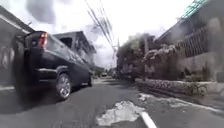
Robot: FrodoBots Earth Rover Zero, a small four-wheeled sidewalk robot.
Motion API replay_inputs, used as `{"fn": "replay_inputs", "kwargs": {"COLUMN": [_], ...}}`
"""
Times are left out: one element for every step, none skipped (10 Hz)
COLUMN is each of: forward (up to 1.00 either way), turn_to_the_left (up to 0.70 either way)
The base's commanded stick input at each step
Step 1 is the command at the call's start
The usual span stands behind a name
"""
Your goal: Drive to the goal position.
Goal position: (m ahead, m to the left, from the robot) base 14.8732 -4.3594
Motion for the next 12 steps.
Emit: {"fn": "replay_inputs", "kwargs": {"forward": [0.85,0.85,0.85,0.85,0.85,0.85,0.85,0.85,0.85,0.85,0.85,0.85], "turn_to_the_left": [0.0,0.0,0.0,0.0,-0.08,-0.22,-0.22,0.0,0.0,0.0,0.0,0.0]}}
